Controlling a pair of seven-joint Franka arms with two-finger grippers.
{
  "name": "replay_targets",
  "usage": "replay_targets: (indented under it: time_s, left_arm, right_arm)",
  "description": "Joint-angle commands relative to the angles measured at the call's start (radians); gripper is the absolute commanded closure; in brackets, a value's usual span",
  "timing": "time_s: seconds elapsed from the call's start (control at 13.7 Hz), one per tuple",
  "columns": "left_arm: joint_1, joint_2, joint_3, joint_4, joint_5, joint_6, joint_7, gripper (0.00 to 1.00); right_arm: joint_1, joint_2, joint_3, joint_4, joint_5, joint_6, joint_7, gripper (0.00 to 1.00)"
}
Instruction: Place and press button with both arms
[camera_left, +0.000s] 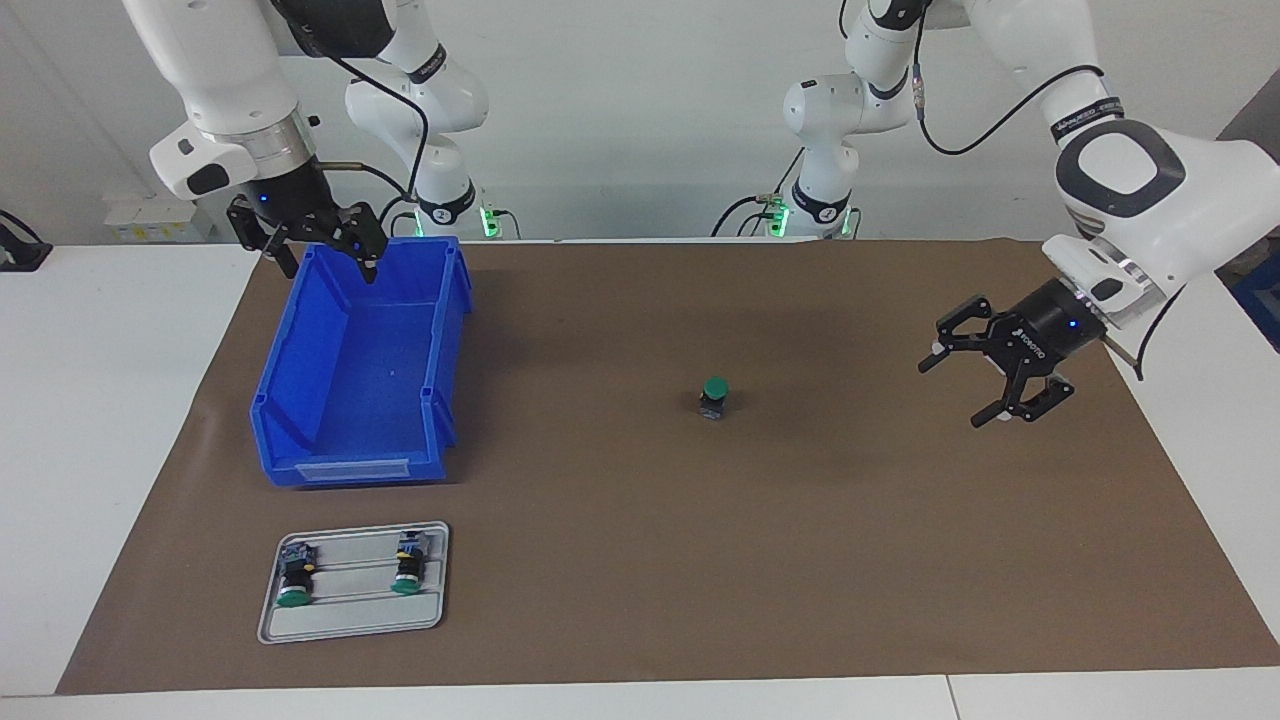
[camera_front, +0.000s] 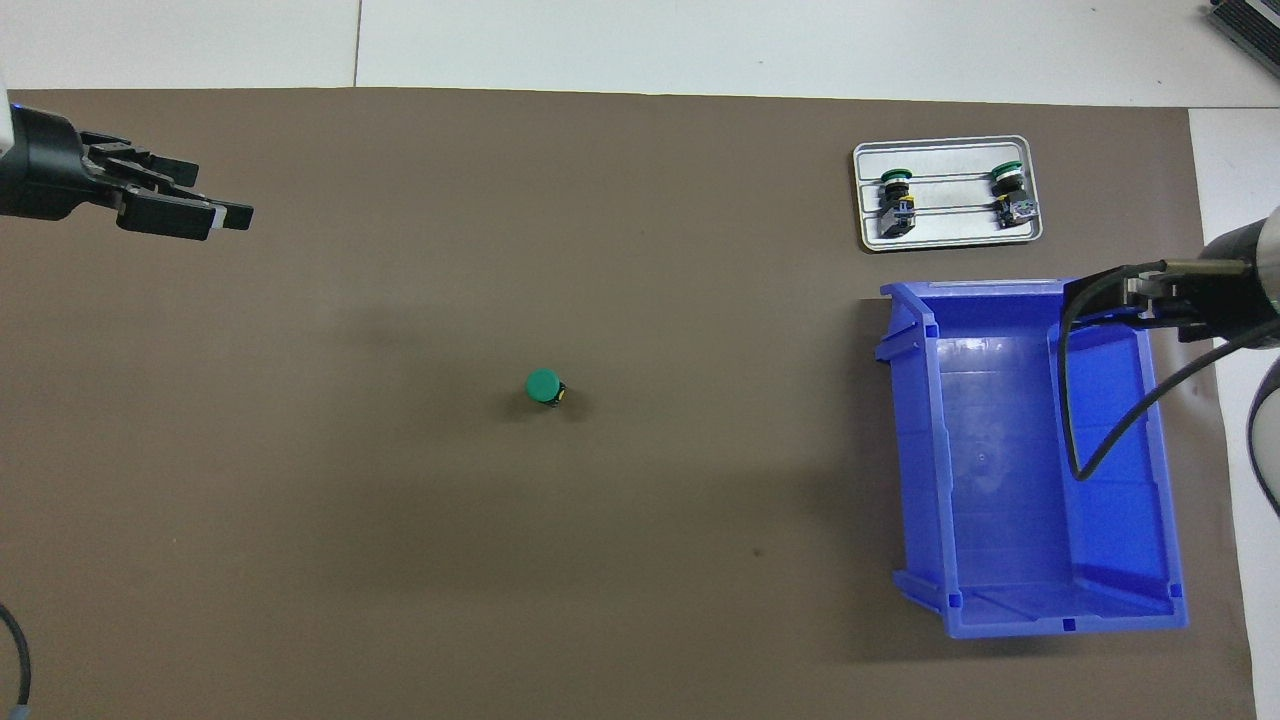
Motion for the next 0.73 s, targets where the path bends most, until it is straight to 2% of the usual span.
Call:
replay_targets:
  time_s: [0.0,0.15,0.37,0.51,0.66]
  left_arm:
    - [-0.050,-0.060,0.007,0.005,0.181,-0.027,-0.205,0.01]
    - [-0.051,-0.072,0.014,0.005,0.244,-0.110,-0.279,0.00]
    - [-0.077,-0.120,0.000,-0.006,0.425,-0.196,-0.389,0.00]
    - [-0.096,-0.126,-0.001,-0.009,0.461,-0.244,-0.525,0.00]
    - [-0.102,-0.158,-0.001,-0.062,0.463,-0.287,-0.566,0.00]
  right_arm:
    - [0.002,-0.014,-0.004,-0.015,-0.001,-0.001,-0.016,0.00]
    - [0.001,-0.014,-0.004,-0.015,-0.001,-0.001,-0.016,0.00]
    - [0.002,-0.014,-0.004,-0.015,-0.001,-0.001,-0.016,0.00]
    - [0.002,-0.014,-0.004,-0.015,-0.001,-0.001,-0.016,0.00]
    - [0.002,-0.014,-0.004,-0.015,-0.001,-0.001,-0.016,0.00]
